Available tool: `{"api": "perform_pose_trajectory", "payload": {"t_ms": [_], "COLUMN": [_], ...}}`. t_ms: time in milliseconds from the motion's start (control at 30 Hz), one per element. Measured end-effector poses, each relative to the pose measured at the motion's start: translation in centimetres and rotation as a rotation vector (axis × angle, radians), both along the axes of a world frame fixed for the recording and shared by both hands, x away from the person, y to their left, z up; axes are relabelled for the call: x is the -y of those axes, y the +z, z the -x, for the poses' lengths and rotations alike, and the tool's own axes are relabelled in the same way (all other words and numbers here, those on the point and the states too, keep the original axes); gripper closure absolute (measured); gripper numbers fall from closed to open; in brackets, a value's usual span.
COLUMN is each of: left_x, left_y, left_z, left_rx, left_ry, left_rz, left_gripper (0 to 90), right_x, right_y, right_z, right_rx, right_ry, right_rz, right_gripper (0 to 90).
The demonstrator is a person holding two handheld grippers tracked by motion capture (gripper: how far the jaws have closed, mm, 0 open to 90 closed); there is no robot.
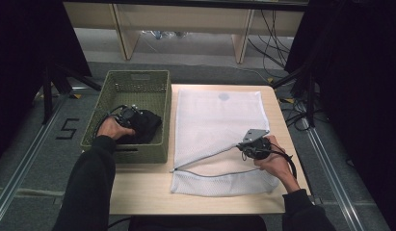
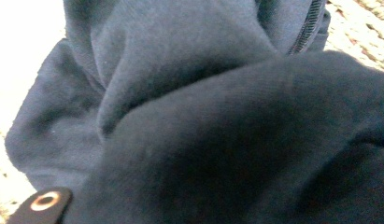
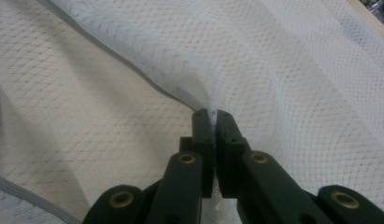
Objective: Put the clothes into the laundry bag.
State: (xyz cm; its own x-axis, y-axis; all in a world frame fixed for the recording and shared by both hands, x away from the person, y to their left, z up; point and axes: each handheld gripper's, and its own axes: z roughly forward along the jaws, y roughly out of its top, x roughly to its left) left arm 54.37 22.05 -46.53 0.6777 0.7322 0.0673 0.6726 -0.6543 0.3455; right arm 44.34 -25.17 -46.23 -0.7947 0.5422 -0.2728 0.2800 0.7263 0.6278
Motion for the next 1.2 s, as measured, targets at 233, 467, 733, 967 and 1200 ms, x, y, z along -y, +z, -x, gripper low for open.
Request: {"api": "perform_pose_trajectory", "payload": {"t_ms": [233,467,733,967,1200], "left_x": [-0.2,-1.5,-1.4,-0.6,1.9], "left_y": [1.8,6.7,11.4,13.1,15.8], "left_z": [0.4,1.9,4.0,5.3,8.7], "left_rx": [0.107,0.207,0.275,0.286,0.316], "left_ry": [0.040,0.084,0.077,0.031,-0.081], "left_rz": [0.056,0.208,0.276,0.310,0.319], "left_gripper": [62.4,62.6,62.3,62.1,62.2], "right_x": [0.1,0.2,0.2,0.2,0.2], "right_y": [0.2,0.3,0.4,0.4,1.3], "right_z": [0.0,-0.1,-0.1,-0.1,-0.1], "right_rx": [-0.010,-0.010,-0.005,0.000,0.036], "right_ry": [-0.008,-0.008,0.002,-0.004,-0.030], "right_rz": [-0.003,-0.007,-0.003,-0.002,-0.031], "right_gripper": [89.4,89.5,89.4,89.6,89.8]}}
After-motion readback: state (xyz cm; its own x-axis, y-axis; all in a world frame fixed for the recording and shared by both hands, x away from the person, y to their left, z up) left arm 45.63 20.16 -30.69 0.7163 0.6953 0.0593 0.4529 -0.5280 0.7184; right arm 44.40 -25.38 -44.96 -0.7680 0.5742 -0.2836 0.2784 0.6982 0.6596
